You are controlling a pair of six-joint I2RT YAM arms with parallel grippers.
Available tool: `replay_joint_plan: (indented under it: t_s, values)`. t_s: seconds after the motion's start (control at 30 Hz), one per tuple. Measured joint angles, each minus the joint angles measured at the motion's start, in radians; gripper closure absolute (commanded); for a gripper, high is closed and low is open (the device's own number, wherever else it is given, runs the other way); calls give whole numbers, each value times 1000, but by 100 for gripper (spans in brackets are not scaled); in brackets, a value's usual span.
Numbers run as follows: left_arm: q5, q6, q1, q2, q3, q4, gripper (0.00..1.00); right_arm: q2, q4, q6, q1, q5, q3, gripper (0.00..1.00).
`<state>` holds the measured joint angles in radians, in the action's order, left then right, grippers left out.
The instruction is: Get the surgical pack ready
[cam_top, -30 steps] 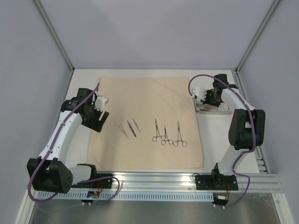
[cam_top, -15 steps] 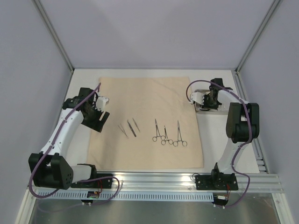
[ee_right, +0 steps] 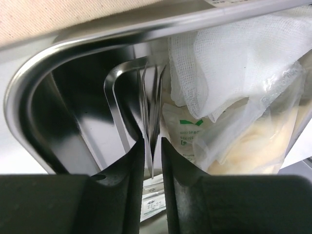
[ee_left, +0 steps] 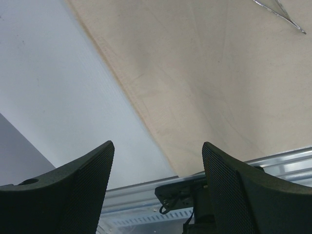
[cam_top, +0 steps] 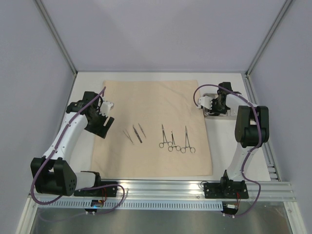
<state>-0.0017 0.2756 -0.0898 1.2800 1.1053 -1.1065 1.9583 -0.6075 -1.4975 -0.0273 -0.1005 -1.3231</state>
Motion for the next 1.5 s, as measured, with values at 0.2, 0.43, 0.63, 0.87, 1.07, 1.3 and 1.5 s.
replay_joint_plan:
  t_s: [0.2, 0.43, 0.63, 0.87, 1.07, 1.3, 1.5]
  values:
    - [-7, 0, 0, 0, 0, 0, 18, -24, 0, 4, 1, 10, 0, 75]
    - [-6, 2, 0, 0, 0, 0, 18, -145, -1, 17, 13, 14, 2, 72]
    - [-6, 3, 0, -5, 0, 0, 19, -282, -11, 90, 49, 2, 2, 63]
    - [-27, 2, 0, -72, -8, 14, 18, -461, 32, 526, 227, -81, -37, 65]
    - [-80, 0, 1, -145, -59, 32, 15, -483, 117, 1042, 532, -34, -113, 72]
    - [-109, -2, 12, -170, -74, 47, 14, -221, 137, 1479, 774, 66, -174, 67]
    - [-113, -2, 14, -184, -80, 51, 14, 43, 40, 1627, 875, 124, -324, 65]
